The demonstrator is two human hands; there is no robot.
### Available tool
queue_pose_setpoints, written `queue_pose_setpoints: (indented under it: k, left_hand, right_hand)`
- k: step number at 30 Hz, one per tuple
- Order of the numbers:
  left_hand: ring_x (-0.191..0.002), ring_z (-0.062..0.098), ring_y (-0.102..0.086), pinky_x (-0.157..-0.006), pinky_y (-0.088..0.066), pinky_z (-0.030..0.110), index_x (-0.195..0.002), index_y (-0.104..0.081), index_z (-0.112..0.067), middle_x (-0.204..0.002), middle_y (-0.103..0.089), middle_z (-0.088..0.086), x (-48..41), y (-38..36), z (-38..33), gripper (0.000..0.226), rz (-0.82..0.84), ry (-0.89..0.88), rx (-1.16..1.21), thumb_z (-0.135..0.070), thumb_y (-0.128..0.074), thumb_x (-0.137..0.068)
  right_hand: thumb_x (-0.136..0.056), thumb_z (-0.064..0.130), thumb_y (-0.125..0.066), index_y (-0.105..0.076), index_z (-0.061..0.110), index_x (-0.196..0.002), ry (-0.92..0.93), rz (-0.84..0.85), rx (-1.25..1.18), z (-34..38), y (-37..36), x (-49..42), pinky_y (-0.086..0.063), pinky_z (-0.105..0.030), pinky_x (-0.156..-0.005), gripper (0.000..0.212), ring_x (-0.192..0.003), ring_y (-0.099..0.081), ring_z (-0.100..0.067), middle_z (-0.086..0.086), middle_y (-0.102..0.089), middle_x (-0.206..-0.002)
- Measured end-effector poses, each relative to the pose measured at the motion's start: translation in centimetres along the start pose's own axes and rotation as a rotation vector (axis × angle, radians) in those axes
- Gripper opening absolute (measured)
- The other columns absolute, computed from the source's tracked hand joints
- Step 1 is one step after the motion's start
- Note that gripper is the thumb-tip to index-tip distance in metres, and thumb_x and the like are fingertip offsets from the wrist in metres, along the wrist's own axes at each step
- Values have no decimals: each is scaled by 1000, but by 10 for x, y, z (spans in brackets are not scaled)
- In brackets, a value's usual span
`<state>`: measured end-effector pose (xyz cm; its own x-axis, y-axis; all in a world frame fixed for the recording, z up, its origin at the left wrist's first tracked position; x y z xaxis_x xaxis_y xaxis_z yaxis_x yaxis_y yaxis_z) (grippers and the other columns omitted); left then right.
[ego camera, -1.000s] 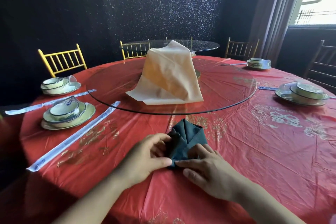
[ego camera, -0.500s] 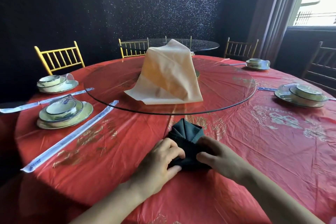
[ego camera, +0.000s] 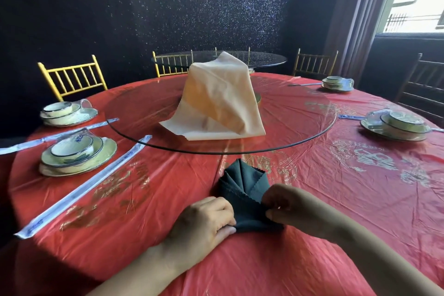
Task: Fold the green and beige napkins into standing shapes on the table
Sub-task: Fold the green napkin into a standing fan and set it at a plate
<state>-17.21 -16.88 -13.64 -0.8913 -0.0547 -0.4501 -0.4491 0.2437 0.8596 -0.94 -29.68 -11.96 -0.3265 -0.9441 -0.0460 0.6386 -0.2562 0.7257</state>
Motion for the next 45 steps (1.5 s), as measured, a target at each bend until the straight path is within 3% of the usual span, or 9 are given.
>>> queue_pose_setpoints:
  k: [4, 6, 10, 14, 18, 24, 32, 40, 45]
  left_hand:
    - [-62, 8, -58, -59, -48, 22, -68, -62, -20, -72, -61, -9, -17, 8, 0, 24, 101, -93, -99, -36, -51, -82]
    - [-77, 15, -65, -69, -54, 27, -91, -64, -18, -93, -64, -4, -33, 9, -3, 14, 147, -115, -128, -26, -54, -86]
    - [-115, 21, -53, -98, -39, 30, -136, -40, -21, -134, -43, -4, -51, -1, -3, 50, 299, 31, -117, -16, -56, -89]
    - [-93, 11, -53, -88, -41, 27, -113, -56, -20, -106, -43, -9, -45, -4, 7, 26, 239, 163, 108, -16, -59, -88]
    - [-79, -4, -43, -77, -35, 11, -83, -51, -30, -93, -42, -11, -38, -6, 18, 18, 205, 293, 486, -14, -60, -83]
    - [-90, 6, -52, -81, -42, 16, -95, -57, -9, -97, -56, 1, -32, -6, 23, 25, 195, 478, 915, -13, -52, -70]
    - [-94, -2, -56, -78, -44, 11, -78, -49, -13, -109, -63, -5, -32, -9, 24, 29, 187, 510, 1017, 14, -45, -83]
    - [-90, 9, -55, -76, -43, 14, -98, -56, 4, -99, -60, 8, -32, -10, 30, 29, 169, 531, 1074, -5, -56, -71]
    - [-85, 13, -54, -75, -41, 18, -90, -57, -13, -93, -59, 10, -38, -8, 28, 19, 204, 520, 1116, -11, -58, -71]
  right_hand:
    - [-78, 13, -65, -50, 30, -83, 15, 70, 152, 5, 0, -2, -45, -26, -76, 23, -76, -50, -5, 13, -53, -82]
    - [-77, 14, -66, -51, 26, -85, 16, 93, 210, 11, 1, -3, -45, -28, -77, 20, -78, -51, -8, 12, -52, -82]
    - [-85, 19, -61, -56, 27, -88, -12, 116, 148, 11, 8, -6, -42, -17, -66, 10, -63, -49, 6, 13, -55, -76]
    - [-94, 1, -43, -53, 25, -119, -66, 91, -81, 7, 10, -15, -40, -9, -55, 36, -51, -47, 5, 0, -55, -73]
    - [-88, 4, -52, -57, 27, -122, -38, 129, 121, 8, 8, -27, -40, -8, -53, 41, -45, -49, 2, 10, -51, -60]
    - [-81, 14, -64, -62, 19, -109, 80, -17, 285, 9, 2, -24, -32, -6, -50, 28, -50, -48, 13, 17, -44, -57]
    - [-79, 17, -66, -59, 29, -105, 198, -202, 298, -3, -8, -13, -36, -14, -63, 29, -62, -45, 1, 20, -44, -70]
    - [-76, 23, -55, -44, 32, -87, 264, -248, 296, -12, -12, -14, -32, -6, -60, 18, -64, -44, 0, 20, -45, -75]
    - [-77, 24, -54, -46, 30, -85, 277, -259, 312, -17, -13, -13, -32, -4, -61, 14, -64, -45, -3, 15, -48, -77]
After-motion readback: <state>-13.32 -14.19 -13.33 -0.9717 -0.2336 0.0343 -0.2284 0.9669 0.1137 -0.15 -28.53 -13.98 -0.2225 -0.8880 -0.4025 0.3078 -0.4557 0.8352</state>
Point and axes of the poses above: each hand's wrist, its own x-axis away from the middle knuckle, its own y-axis out of the back of the hand, z = x × y, the point moved 2 cm from there along -x, towards the middle knuckle
